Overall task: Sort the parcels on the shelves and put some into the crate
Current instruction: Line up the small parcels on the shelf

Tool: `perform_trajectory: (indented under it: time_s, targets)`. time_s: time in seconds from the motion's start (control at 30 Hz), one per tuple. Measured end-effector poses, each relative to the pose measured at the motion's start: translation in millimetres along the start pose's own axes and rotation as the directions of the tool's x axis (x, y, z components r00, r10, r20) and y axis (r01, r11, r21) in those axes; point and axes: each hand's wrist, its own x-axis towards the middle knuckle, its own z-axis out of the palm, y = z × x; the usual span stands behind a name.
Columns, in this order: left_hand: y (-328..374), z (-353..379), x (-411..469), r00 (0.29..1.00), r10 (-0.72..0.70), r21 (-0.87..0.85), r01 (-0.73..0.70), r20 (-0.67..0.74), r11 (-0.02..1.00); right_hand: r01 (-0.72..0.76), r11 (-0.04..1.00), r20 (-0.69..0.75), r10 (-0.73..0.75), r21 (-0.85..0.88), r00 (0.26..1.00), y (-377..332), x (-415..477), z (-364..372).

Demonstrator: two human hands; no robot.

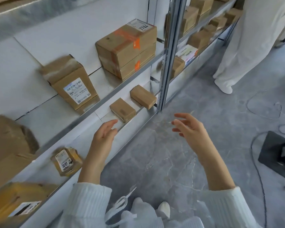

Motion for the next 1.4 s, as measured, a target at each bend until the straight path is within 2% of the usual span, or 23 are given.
perform_trajectory:
  time_s: [0.2,0.4,0.6,0.73,1.03,1.1,1.3,1.4]
  targets:
    - [-14.8,28.0,69.5,0.994,-0.112,0.076,0.112,-0.003,0.991,-0.065,0.997,0.057,0.068,-0.052,0.996,19.8,91.9,18.3]
    - [-35.2,65.1,163.0,0.977,-0.204,0.126,0.196,0.054,0.972,-0.154,0.988,0.05,0.154,0.009,0.987,58.9,179.7,36.2]
    - [-62.7,106.7,245.2,0.97,-0.243,0.2,0.242,-0.019,0.95,-0.254,0.966,0.074,0.25,0.05,0.966,102.9,239.5,50.6]
    - [-100.6,128.6,296.7,0.967,-0.245,0.227,0.255,-0.07,0.94,-0.257,0.965,0.094,0.252,0.045,0.963,138.5,280.1,63.2]
    - [-203.7,150.7,366.2,0.952,-0.178,0.252,0.241,-0.248,0.937,-0.28,0.96,0.203,0.272,0.01,0.941,230.5,344.9,106.1]
    - [-221.5,154.5,379.8,0.954,-0.116,0.274,0.195,-0.278,0.942,-0.29,0.957,0.226,0.277,0.025,0.934,247.8,355.1,115.5]
    - [-257.0,162.8,426.0,0.943,0.079,0.469,0.087,-0.322,0.879,-0.252,0.967,0.282,0.233,0.032,0.931,282.6,387.9,148.2]
    - [-270.6,168.9,449.8,0.916,0.128,0.597,0.138,-0.38,0.79,-0.211,0.977,0.299,0.191,0.037,0.935,295.4,407.6,168.5]
